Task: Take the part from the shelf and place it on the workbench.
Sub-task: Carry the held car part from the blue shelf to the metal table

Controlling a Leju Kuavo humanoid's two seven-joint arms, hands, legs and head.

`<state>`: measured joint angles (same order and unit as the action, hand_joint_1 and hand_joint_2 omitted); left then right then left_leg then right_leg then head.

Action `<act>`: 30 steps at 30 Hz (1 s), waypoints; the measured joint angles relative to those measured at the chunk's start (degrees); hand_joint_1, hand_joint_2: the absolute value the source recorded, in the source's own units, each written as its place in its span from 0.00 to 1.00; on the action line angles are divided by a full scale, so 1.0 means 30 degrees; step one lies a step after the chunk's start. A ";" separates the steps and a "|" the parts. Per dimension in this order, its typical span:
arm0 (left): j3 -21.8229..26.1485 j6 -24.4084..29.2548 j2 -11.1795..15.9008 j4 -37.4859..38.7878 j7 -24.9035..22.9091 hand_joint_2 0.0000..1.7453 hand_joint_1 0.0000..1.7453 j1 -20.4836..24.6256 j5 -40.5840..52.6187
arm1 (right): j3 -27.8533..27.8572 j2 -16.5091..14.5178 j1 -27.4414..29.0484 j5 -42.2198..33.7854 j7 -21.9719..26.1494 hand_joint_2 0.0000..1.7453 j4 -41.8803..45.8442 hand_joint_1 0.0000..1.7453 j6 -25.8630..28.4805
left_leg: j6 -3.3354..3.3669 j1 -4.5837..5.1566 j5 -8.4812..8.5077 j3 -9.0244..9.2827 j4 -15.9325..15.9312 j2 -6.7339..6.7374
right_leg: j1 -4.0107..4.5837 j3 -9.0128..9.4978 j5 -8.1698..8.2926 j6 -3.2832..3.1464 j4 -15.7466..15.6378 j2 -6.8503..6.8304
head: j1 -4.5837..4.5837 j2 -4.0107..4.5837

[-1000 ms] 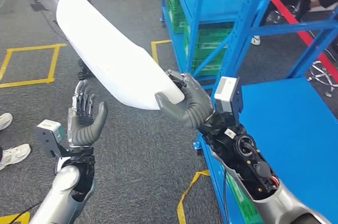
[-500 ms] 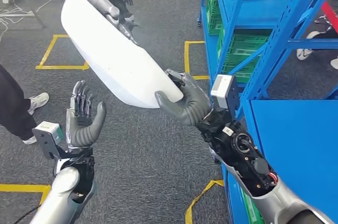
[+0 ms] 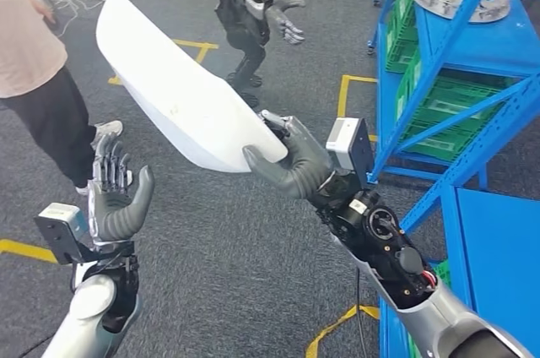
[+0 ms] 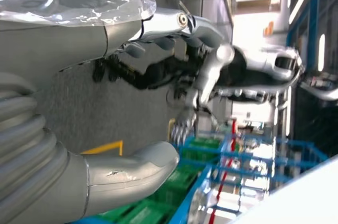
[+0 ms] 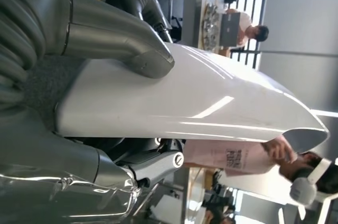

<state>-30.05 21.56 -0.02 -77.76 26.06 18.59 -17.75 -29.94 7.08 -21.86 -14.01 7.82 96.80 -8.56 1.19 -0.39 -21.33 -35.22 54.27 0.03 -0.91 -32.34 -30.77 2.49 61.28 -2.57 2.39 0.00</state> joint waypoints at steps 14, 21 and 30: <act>0.0011 -0.0022 0.0324 -0.0803 -0.0337 1.00 0.00 -0.0503 0.0301 | 0.0494 0.0007 0.0170 0.0000 0.0029 1.00 -0.0390 1.00 0.0288 | -0.0728 0.0017 -0.0299 -0.0537 0.0694 -0.1931 | -0.0157 0.0658 0.2042 -0.0765 -0.2570 0.1546 | 0.0530 0.0000; 0.0024 0.0102 0.0454 -0.1183 -0.0610 1.00 0.00 -0.0618 0.0920 | 0.0719 0.0007 0.0466 -0.0015 -0.0003 1.00 -0.0552 1.00 0.0537 | -0.1182 -0.0219 -0.1166 -0.2305 0.4055 0.0113 | -0.0181 0.0799 0.1920 -0.0769 -0.2639 -0.0349 | -0.0257 0.0002; 0.0049 0.0075 0.0619 -0.1864 -0.0850 1.00 0.00 -0.0694 0.0978 | 0.0916 0.0007 0.0271 -0.0036 0.0311 1.00 -0.0958 1.00 0.0455 | -0.0093 -0.0150 0.0014 -0.0075 0.0061 0.0122 | -0.0103 0.0541 0.0377 0.0113 -0.1039 -0.0321 | -0.0020 0.0000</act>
<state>-29.90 21.78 1.84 -83.35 23.51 16.51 -14.82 -27.19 7.10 -21.05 -14.12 8.75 93.92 -7.19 0.91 -0.84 -21.29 -35.44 54.45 0.40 -1.22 -30.72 -29.64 2.83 58.17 -3.54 2.33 0.00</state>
